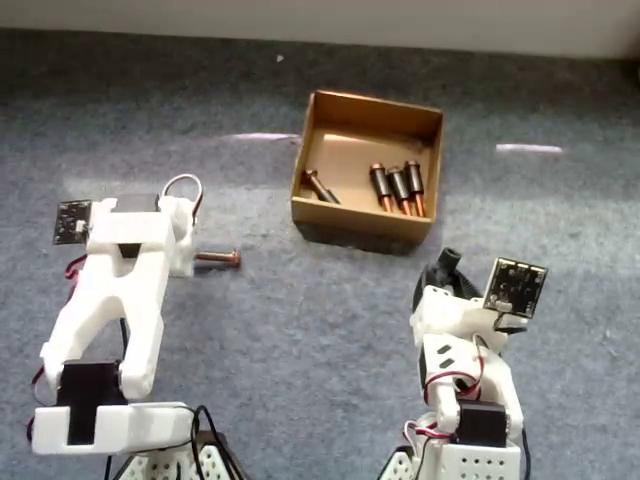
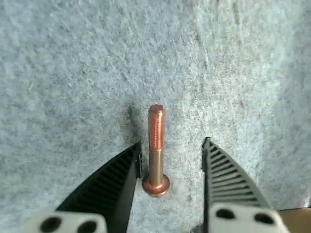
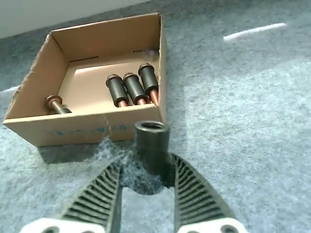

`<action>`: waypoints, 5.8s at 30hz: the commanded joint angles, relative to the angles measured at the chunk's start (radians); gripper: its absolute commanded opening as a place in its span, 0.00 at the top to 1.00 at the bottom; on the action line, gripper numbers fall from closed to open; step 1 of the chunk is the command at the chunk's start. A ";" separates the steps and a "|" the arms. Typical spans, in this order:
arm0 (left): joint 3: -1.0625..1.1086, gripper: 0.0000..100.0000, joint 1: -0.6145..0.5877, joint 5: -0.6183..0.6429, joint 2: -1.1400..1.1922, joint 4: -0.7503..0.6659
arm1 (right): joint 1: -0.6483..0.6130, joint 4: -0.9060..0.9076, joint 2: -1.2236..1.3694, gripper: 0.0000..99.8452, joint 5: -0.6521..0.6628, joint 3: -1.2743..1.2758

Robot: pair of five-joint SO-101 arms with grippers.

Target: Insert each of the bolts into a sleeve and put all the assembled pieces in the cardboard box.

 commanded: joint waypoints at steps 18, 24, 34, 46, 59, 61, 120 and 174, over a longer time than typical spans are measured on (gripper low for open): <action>-0.196 0.73 0.004 -0.517 -0.047 0.267 | 0.010 -0.012 -0.018 0.99 -0.003 -0.012; -0.193 0.73 0.002 -0.747 -0.045 0.273 | 0.010 -0.012 -0.018 0.99 -0.003 -0.010; -0.202 0.93 -0.010 -1.539 -0.038 0.276 | 0.010 -0.012 -0.018 0.99 -0.003 -0.008; -0.216 0.93 0.105 -2.418 -0.035 0.278 | 0.008 -0.013 -0.018 0.99 0.071 -0.007; -0.226 0.79 0.134 -2.796 -0.033 0.307 | 0.008 -0.013 -0.018 0.99 0.072 -0.007; -0.228 0.80 0.136 -2.812 -0.021 0.305 | 0.008 -0.013 -0.018 0.99 0.072 -0.007; -0.803 0.99 0.202 -2.648 0.449 0.669 | 0.008 -0.013 -0.018 0.99 0.074 -0.007; 0.576 0.99 0.367 -1.725 -1.283 -0.155 | -0.295 -0.013 -0.018 0.99 0.068 -0.005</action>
